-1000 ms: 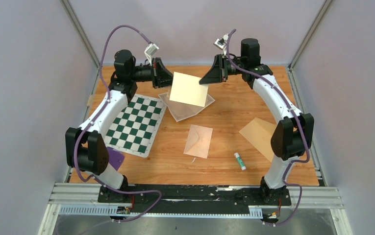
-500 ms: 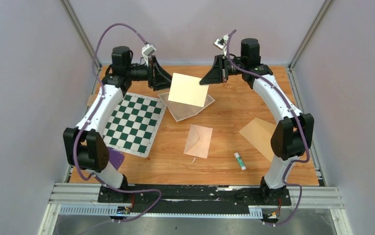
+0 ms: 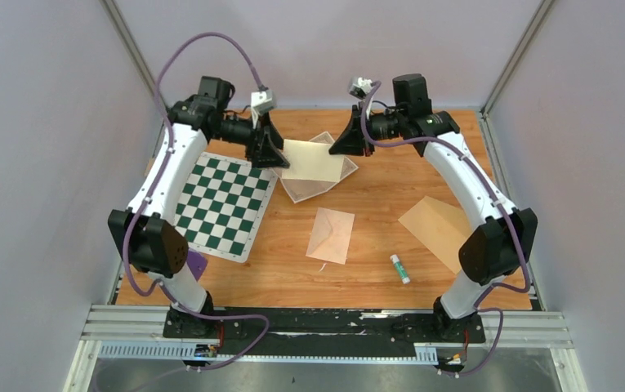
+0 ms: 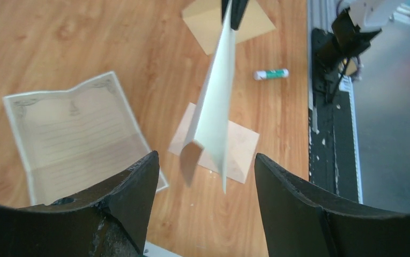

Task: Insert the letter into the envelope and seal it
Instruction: Fold the letter.

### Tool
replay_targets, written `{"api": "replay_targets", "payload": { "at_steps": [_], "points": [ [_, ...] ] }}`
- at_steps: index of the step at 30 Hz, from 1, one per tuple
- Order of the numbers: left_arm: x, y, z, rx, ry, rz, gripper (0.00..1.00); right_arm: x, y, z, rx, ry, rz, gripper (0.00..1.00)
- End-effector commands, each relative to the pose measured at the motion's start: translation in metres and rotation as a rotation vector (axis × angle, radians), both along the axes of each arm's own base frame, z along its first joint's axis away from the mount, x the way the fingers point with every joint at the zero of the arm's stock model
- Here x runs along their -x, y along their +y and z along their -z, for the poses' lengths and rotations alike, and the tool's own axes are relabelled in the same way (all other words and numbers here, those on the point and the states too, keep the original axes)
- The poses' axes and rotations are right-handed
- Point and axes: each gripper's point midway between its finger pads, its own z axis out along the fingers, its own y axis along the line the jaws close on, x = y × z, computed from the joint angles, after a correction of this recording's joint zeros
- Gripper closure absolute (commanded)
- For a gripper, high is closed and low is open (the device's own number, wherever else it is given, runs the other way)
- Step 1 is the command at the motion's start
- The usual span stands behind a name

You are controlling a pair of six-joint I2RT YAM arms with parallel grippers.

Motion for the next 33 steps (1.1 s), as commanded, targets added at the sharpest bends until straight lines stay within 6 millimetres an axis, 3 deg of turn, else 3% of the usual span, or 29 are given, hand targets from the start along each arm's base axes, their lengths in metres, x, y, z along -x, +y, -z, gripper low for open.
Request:
{"api": "replay_targets", "payload": {
  "at_steps": [1,4,8,12,19,29,31,33],
  "points": [
    [0.015,-0.029,-0.019,0.062,-0.068,-0.039,0.25,0.014,0.003,-0.007,0.055,-0.237,-0.038,1.0],
    [0.011,-0.039,-0.029,0.117,-0.12,-0.061,0.25,0.023,0.005,-0.007,0.067,-0.269,-0.054,1.0],
    [0.016,-0.044,-0.027,0.11,-0.021,-0.032,0.29,0.026,0.006,-0.006,0.08,-0.304,-0.057,1.0],
    [0.022,-0.044,-0.025,0.106,0.011,0.004,0.39,0.026,0.008,-0.006,0.085,-0.329,-0.062,1.0],
    [0.023,-0.045,-0.015,0.078,0.053,0.02,0.7,0.028,0.01,-0.009,0.081,-0.348,-0.072,1.0],
    [0.019,-0.042,-0.005,0.025,0.024,0.013,0.87,0.031,0.008,-0.005,0.092,-0.338,-0.065,1.0],
    [0.02,-0.042,-0.006,0.025,0.014,0.016,0.91,0.031,0.008,-0.004,0.093,-0.33,-0.062,0.95],
    [0.02,-0.042,-0.006,0.026,0.006,0.02,0.98,0.03,0.009,-0.003,0.092,-0.307,-0.057,0.81]
  ]
}}
